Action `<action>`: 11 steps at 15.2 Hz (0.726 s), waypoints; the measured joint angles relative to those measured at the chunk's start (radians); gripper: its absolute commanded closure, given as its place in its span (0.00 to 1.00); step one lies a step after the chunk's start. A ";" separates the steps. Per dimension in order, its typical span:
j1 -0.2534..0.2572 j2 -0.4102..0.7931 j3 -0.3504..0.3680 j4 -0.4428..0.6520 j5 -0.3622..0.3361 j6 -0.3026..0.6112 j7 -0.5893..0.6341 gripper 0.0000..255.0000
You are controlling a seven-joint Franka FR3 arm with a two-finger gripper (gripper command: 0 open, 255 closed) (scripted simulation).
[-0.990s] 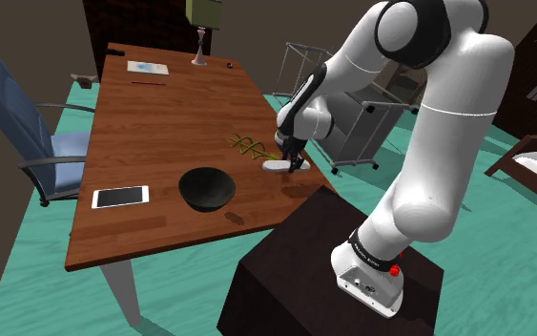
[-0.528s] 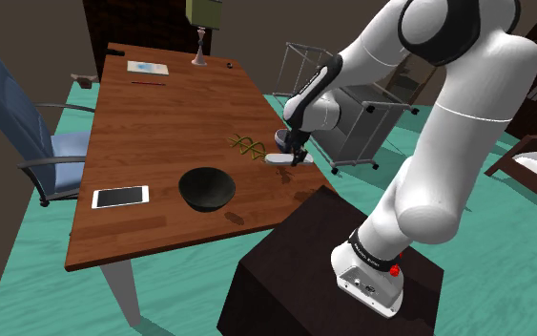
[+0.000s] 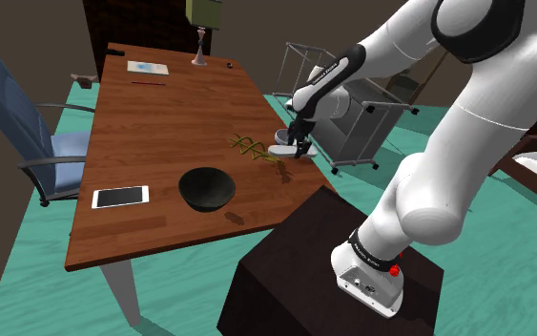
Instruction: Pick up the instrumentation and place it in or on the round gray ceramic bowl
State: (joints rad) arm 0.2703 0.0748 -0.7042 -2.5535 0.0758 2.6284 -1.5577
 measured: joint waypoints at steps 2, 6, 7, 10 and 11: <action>0.005 -0.029 -0.008 0.004 -0.039 -0.026 0.030 1.00; 0.038 -0.067 0.015 -0.011 -0.091 -0.041 0.128 1.00; 0.049 -0.079 0.026 -0.014 -0.105 -0.047 0.162 1.00; 0.090 -0.083 0.067 -0.017 -0.113 -0.048 0.249 1.00; 0.101 -0.086 0.079 -0.016 -0.117 -0.052 0.276 1.00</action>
State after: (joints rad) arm 0.3715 -0.0112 -0.6252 -2.5700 -0.0415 2.5767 -1.2816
